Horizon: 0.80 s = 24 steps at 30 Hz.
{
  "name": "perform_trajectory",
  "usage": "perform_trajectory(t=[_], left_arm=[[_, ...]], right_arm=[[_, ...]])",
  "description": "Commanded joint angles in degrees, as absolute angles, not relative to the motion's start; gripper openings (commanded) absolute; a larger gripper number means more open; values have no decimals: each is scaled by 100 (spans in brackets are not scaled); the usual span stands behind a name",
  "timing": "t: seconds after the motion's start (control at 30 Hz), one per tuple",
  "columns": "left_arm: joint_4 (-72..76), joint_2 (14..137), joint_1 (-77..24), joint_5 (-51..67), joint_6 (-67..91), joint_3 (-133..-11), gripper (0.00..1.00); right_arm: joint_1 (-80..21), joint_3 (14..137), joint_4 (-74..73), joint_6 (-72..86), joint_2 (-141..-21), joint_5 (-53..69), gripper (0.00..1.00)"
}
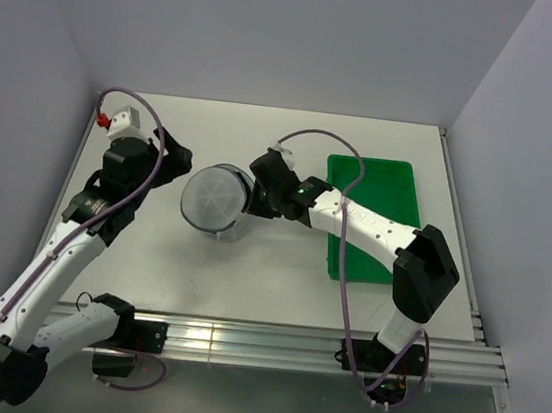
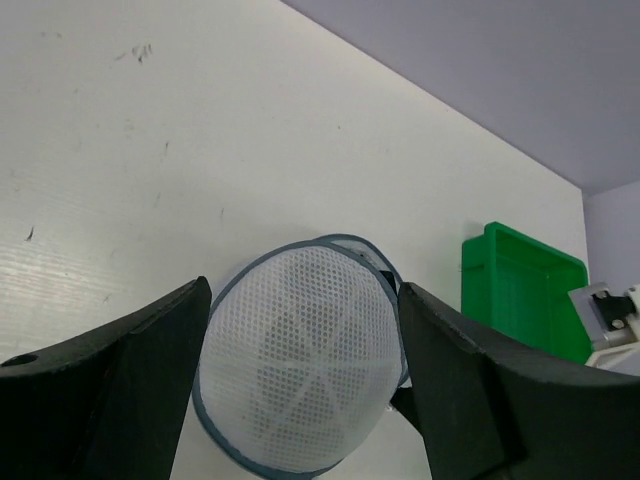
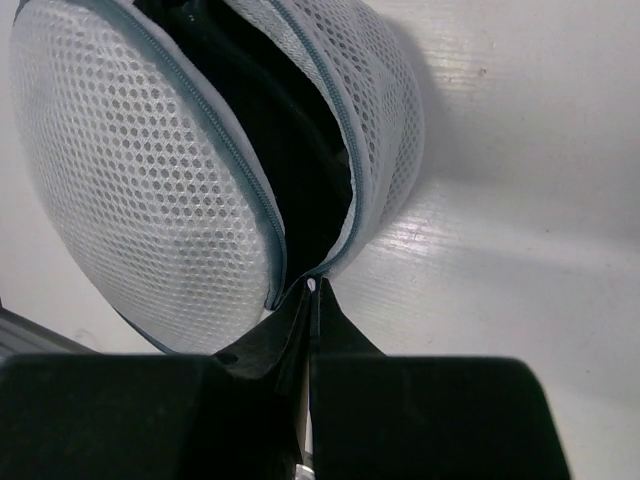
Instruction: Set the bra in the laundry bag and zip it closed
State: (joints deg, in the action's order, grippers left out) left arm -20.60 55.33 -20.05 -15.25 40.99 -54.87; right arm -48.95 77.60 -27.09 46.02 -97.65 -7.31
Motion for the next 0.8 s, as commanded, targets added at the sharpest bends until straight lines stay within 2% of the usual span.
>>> perform_trajectory(t=[0.0, 0.13, 0.2, 0.37, 0.43, 0.53, 0.63, 0.77], left_arm=[[-2038, 5492, -2004, -1653, 3850, -5484, 82], [-2101, 5336, -2240, -1239, 3972, -5327, 73], [-2205, 5003, -2817, -1728, 4217, -4950, 65], [-2637, 4334, -3611, -2039, 4965, -4177, 53], [-2715, 4105, -4006, -2135, 5229, -4052, 52], [-2821, 4218, -4657, -2451, 5501, -3929, 57], [-2839, 4709, -5612, -3170, 5931, -3893, 59], [-3067, 5149, -6125, -3839, 6371, -4042, 60]], right_arm=[[-4834, 8016, -2760, 4702, -9844, -633, 0], [-4737, 8094, -2725, 4737, -9940, -475, 0], [-4702, 8156, -2733, 4729, -9993, -422, 0], [-4702, 8323, -2786, 4720, -10090, -413, 0], [-4685, 8323, -2777, 4720, -10081, -431, 0], [-4685, 8350, -2786, 4702, -10116, -439, 0], [-4685, 8402, -2786, 4693, -10151, -404, 0], [-4685, 8464, -2795, 4685, -10160, -387, 0]])
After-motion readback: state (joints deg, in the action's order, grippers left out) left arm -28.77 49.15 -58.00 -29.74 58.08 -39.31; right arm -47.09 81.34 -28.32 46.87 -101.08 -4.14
